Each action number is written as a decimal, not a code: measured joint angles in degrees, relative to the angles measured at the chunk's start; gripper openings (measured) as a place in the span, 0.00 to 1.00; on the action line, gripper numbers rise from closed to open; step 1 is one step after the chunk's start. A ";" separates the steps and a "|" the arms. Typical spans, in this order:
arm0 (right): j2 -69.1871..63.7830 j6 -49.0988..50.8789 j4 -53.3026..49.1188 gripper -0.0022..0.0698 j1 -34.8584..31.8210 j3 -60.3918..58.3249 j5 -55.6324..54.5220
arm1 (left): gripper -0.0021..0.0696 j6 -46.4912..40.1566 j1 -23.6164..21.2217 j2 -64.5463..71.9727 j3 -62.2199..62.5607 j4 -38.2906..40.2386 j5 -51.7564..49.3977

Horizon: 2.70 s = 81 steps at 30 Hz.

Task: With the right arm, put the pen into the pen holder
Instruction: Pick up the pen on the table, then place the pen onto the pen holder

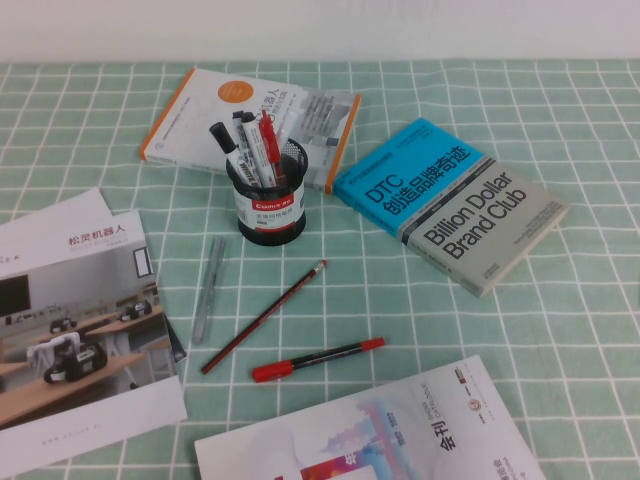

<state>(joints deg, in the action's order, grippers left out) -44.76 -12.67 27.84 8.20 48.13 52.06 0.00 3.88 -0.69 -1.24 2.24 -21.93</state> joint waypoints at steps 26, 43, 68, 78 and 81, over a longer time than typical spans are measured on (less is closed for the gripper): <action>-55.29 -38.93 -19.91 0.07 32.73 32.62 3.10 | 0.02 0.00 0.00 0.00 0.00 0.00 0.00; -73.35 -55.16 -15.41 0.41 32.78 41.87 4.22 | 0.02 0.00 0.00 0.00 0.00 0.00 0.00; -75.43 -48.82 -19.30 0.11 32.87 43.05 3.89 | 0.02 0.00 0.00 0.00 0.00 0.00 0.00; -60.47 -38.52 -16.81 0.11 32.29 37.32 -7.46 | 0.02 0.00 0.00 0.00 0.00 0.00 0.00; -53.11 -37.28 -10.69 0.11 32.29 30.03 -21.01 | 0.02 0.00 0.00 0.00 0.00 0.00 0.00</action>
<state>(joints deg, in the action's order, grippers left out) -97.87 -49.95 17.14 40.49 78.16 31.05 0.00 3.88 -0.69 -1.24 2.24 -21.93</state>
